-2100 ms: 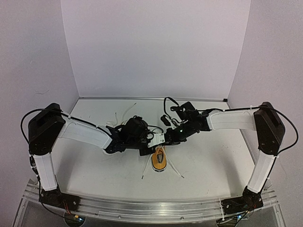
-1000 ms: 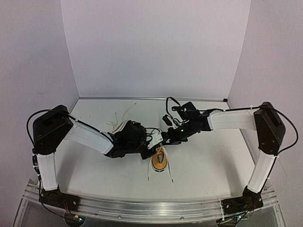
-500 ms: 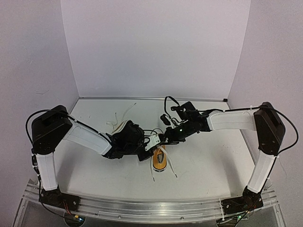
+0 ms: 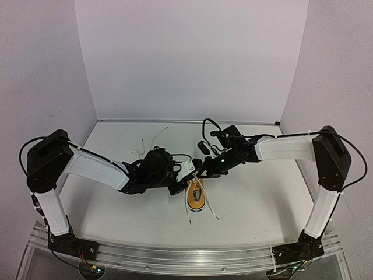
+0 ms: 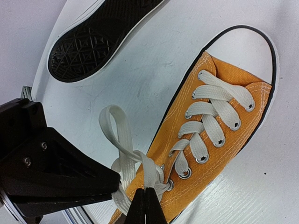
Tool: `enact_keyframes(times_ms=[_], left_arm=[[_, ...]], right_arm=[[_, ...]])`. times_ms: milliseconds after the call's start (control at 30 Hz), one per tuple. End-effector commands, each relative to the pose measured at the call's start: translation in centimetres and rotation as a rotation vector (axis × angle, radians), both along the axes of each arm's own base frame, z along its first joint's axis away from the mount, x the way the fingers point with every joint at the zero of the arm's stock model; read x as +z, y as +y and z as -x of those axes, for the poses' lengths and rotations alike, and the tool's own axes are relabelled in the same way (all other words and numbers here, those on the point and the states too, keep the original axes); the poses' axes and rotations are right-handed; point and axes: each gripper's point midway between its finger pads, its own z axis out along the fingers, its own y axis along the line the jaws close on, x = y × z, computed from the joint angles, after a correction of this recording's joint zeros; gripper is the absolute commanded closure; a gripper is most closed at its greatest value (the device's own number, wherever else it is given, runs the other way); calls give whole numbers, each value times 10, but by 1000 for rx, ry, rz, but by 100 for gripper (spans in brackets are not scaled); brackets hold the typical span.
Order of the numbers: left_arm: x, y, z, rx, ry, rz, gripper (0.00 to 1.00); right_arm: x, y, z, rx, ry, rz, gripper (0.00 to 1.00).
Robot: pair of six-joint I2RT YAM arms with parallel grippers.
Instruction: Tie the shoes
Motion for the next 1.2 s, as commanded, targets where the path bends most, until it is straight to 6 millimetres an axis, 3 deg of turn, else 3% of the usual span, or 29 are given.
enact_keyframes(times_ms=[0, 367, 700, 1167], left_arm=[[1, -11, -3, -5, 9, 28, 100], [-3, -21, -15, 26, 0, 35, 100], [12, -21, -10, 20, 12, 97, 100], [7, -27, -14, 76, 85, 213, 100]], right_arm=[[27, 5, -3, -1, -60, -49, 100], [26, 5, -1, 5, -53, -53, 100], [25, 4, 1, 11, -48, -55, 100], [28, 7, 2, 18, -47, -69, 100]])
